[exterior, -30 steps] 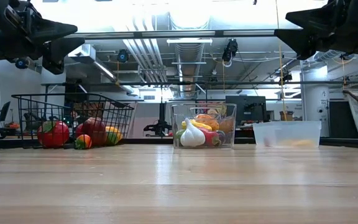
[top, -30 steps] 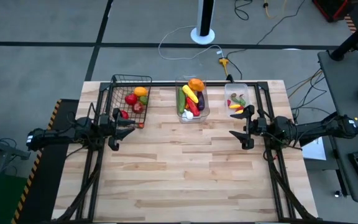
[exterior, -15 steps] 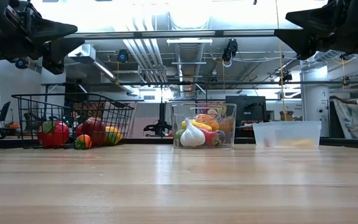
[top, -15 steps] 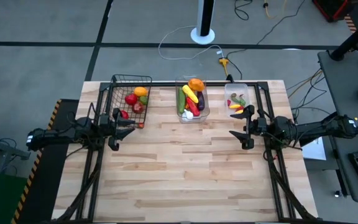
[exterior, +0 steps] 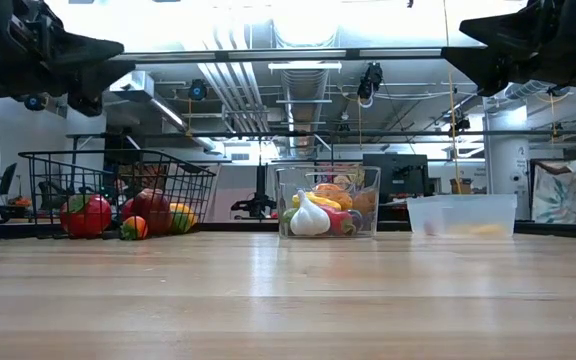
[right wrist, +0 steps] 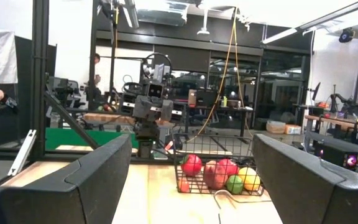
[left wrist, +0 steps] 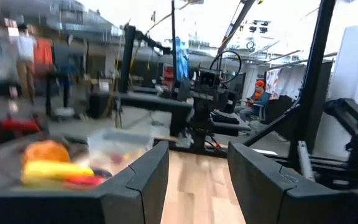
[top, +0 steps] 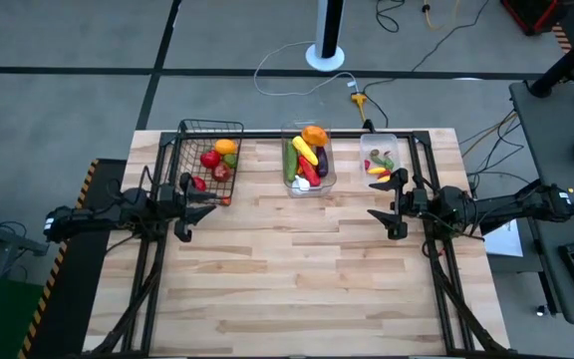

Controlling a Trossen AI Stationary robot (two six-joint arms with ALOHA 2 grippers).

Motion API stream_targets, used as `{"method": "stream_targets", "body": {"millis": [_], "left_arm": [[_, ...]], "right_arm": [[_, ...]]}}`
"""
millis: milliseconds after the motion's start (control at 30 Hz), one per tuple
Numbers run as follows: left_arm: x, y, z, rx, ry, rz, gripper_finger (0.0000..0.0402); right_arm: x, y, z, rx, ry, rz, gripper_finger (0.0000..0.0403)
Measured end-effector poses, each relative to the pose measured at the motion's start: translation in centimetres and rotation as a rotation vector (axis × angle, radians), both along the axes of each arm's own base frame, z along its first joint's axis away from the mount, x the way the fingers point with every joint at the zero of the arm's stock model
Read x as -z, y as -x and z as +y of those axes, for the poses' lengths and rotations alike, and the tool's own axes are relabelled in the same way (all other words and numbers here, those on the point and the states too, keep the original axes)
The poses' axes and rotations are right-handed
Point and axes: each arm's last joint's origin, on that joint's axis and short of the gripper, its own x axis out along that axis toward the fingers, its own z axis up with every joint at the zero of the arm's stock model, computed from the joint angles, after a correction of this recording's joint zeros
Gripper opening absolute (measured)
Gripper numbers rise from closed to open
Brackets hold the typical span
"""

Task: Sort produce into baskets
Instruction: Return to Home Position

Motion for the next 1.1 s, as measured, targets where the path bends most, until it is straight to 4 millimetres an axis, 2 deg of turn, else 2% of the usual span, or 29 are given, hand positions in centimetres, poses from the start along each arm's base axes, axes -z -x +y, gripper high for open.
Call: {"method": "stream_targets", "body": {"millis": [167,267,400,733,933,1100], "left_arm": [[-0.8,0.2,0.0,-0.031,-0.13,-0.068,0.0148],[-1.3,0.4,0.0,-0.037,-0.139,-0.13,0.0148],[-1.3,0.4,0.0,-0.034,-0.124,-0.13,0.0148],[-0.8,0.0,0.0,-0.043,-0.135,-0.064,0.0148],[0.1,-0.4,0.1,-0.03,-0.085,0.028,0.0148],[0.2,-0.4,0.1,-0.05,-0.056,0.032,0.0148]], "right_arm": [[0.0,0.0,0.0,0.0,0.0,0.001,0.0325],[0.0,0.0,0.0,0.0,0.0,0.001,0.0325],[0.0,0.0,0.0,0.0,0.0,0.001,0.0325],[0.0,0.0,0.0,0.0,0.0,0.001,0.0325],[0.0,0.0,0.0,0.0,0.0,0.001,0.0325],[0.0,0.0,0.0,0.0,0.0,0.001,0.0325]]}}
